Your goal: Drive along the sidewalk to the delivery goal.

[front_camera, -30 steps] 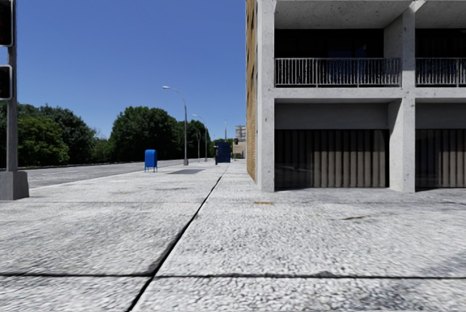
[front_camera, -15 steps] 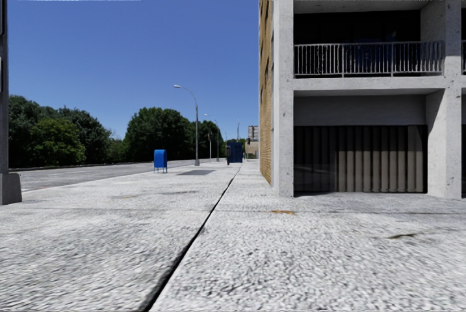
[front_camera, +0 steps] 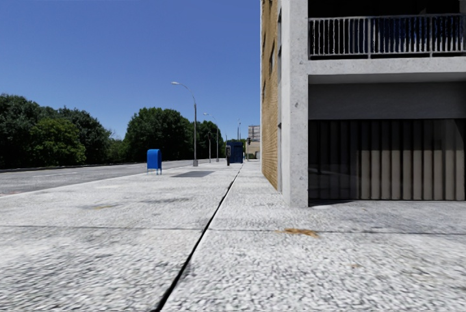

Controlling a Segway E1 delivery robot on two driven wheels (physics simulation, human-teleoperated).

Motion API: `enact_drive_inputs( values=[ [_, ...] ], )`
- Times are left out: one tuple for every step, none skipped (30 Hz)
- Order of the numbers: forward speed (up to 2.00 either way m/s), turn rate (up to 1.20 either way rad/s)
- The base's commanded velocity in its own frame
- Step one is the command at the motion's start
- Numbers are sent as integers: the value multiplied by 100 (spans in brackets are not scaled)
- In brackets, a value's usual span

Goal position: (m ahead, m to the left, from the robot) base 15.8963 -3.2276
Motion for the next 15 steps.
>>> enact_drive_inputs(
  values=[
    [200, 0],
    [200, 0],
    [200, 0],
    [200, 0],
    [200, 0],
    [200, 0],
    [200, 0],
    [200, 0],
    [200, 0],
    [200, 0],
    [200, 0],
    [200, 0],
    [200, 0],
    [200, 0],
    [200, 0]
  ],
)
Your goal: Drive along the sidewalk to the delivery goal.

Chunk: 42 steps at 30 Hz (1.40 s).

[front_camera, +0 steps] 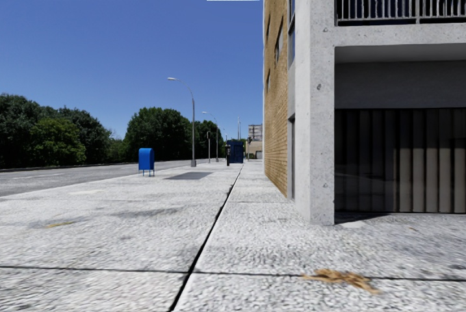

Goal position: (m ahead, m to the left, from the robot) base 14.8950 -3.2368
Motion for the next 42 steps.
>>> enact_drive_inputs(
  values=[
    [200, 0],
    [200, 0],
    [200, 0],
    [200, 0],
    [200, 0],
    [200, 0],
    [200, 0],
    [200, 0],
    [200, 0],
    [200, 0],
    [200, 0],
    [200, 0],
    [200, 0],
    [200, 0],
    [200, 0],
    [200, 0],
    [200, 0],
    [200, 0],
    [200, 0],
    [200, 0],
    [200, 0],
    [200, 0],
    [200, 0],
    [200, 0],
    [200, 0],
    [200, 0],
    [200, 0],
    [200, 0],
    [200, 0],
    [200, 0],
    [200, 0],
    [200, 0],
    [200, 0],
    [200, 0],
    [200, 0],
    [200, 0],
    [200, 0],
    [200, 0],
    [200, 0],
    [200, 0],
    [200, 0],
    [200, 0]
  ],
)
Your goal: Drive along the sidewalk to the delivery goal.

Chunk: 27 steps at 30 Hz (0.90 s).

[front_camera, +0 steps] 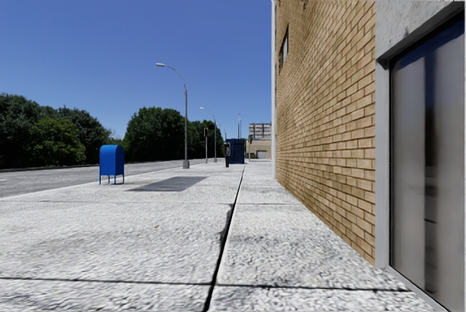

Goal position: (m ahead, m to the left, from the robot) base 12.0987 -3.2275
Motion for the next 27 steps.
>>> enact_drive_inputs(
  values=[
    [200, 0],
    [200, 0],
    [200, 0],
    [200, 0],
    [200, 0],
    [200, 0],
    [200, 0],
    [200, 0],
    [200, 0],
    [200, 0],
    [200, 0],
    [200, 0],
    [200, 0],
    [200, 0],
    [200, 0],
    [200, 0],
    [200, 0],
    [200, 0],
    [200, 0],
    [200, 0],
    [200, 0],
    [200, 0],
    [200, 0],
    [200, 0],
    [200, 0],
    [200, 0],
    [200, 0]
  ],
)
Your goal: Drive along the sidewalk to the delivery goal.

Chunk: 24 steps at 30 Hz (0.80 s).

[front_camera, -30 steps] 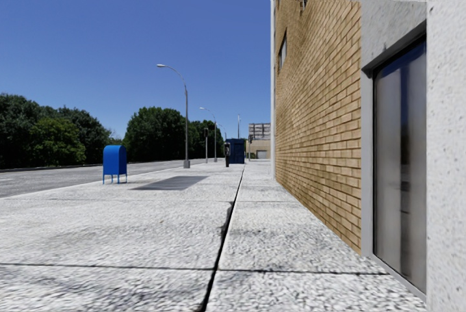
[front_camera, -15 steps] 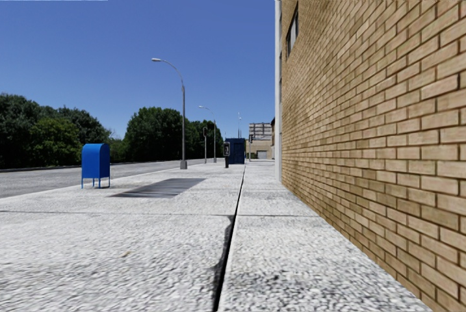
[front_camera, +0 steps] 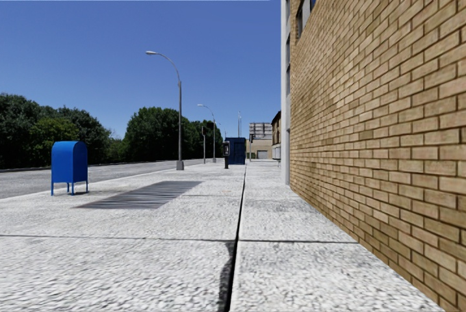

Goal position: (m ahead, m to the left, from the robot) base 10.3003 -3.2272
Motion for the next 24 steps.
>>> enact_drive_inputs(
  values=[
    [200, 0],
    [200, 0],
    [200, 0],
    [200, 0],
    [200, 0],
    [200, 0],
    [200, 0],
    [200, 0],
    [200, 0],
    [200, 0],
    [200, 0],
    [200, 0],
    [200, 0],
    [200, 0],
    [200, 0],
    [200, 0],
    [200, 0],
    [200, 0],
    [200, 0],
    [200, 0],
    [200, 0],
    [200, 0],
    [200, 0],
    [200, 0]
  ],
)
